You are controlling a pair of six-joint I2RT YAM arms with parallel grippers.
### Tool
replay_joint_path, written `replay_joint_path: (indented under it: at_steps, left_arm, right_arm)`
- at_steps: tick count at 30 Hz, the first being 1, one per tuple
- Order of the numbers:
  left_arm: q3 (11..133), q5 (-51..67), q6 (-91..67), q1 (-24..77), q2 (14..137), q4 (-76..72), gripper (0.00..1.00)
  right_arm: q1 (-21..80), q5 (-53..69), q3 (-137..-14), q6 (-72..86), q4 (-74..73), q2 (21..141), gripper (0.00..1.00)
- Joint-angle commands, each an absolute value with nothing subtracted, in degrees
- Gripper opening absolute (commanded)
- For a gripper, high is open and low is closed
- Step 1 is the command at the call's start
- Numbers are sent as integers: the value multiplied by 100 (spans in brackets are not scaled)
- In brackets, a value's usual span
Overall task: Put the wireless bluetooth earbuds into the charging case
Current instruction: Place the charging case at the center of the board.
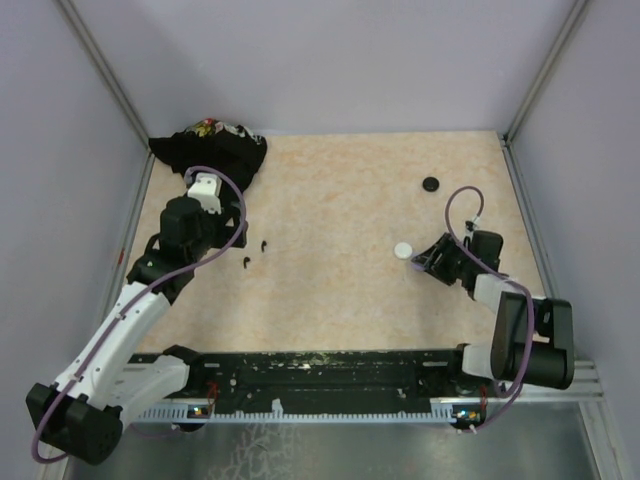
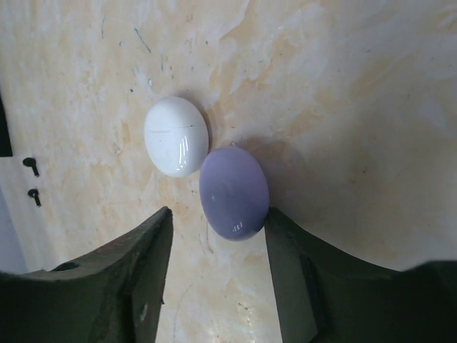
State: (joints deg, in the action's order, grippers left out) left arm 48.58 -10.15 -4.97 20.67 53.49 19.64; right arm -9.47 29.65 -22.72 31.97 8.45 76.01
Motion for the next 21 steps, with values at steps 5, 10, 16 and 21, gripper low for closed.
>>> replay_joint_path:
  at_steps: [5,10,16,21]
  left_arm:
    - [4785,-896,-589,1980,5284,1852,100]
    - [4778,-912,-590,1968,5267,1861,100]
    - [4756,-940,-602,1960,5261,1845,100]
    - [4731,-962,-591,1951,5307,1841,100]
  right_arm:
    - [-872,1923,-2703,2588,-246,7198,77]
    - [-524,1234,-3284,2367,-539,6974,78]
    - [-264,572,-4046,1994,-149,7318,77]
    - [-238,179,-4511,1477,591,7995,76]
